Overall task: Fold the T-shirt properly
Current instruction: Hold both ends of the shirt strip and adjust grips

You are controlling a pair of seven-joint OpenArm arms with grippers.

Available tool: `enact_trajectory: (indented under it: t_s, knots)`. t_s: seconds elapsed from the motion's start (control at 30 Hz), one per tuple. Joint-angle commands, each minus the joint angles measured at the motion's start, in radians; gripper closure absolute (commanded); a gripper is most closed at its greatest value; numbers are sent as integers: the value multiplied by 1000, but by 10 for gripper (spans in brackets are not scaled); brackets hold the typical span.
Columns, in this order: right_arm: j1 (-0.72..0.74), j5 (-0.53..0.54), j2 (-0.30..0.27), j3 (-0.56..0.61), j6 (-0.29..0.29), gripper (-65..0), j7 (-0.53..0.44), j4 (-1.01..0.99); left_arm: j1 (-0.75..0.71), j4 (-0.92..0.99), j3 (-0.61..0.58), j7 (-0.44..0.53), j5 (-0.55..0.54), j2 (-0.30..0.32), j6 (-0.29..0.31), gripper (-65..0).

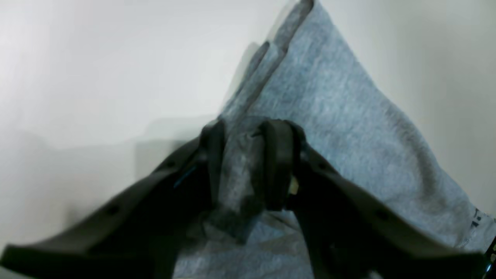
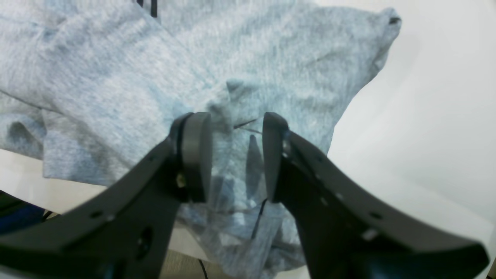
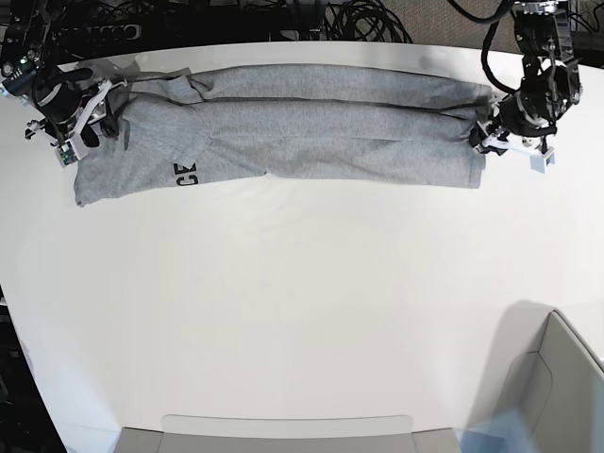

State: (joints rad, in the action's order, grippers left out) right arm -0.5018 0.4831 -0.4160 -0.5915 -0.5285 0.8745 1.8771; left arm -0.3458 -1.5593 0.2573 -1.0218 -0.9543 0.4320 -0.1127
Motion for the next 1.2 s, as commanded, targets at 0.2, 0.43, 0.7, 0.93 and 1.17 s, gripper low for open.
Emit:
enact_trajectory:
  t_s: [0.2, 0.43, 0.7, 0.93, 1.17]
  knots:
    - [2, 12, -17, 35, -3, -213, -16, 14, -14, 6, 110, -62, 34, -58, -223, -157]
    - [4, 12, -14, 63, -3, -213, -18, 16, 34, 6, 181, -133, -164, -74, -378, -157]
    - [18, 12, -13, 63, -3, -213, -13, 11, 32, 9, 176, -121, -190, -74, -482, -157]
    - [28, 10, -13, 87, -3, -213, -11, 9, 29, -25, 73, -58, -188, -5, -491, -158]
    - [42, 10, -17, 112, -3, -213, -11, 9, 29, -82, 30, -110, -190, 32, -482, -258]
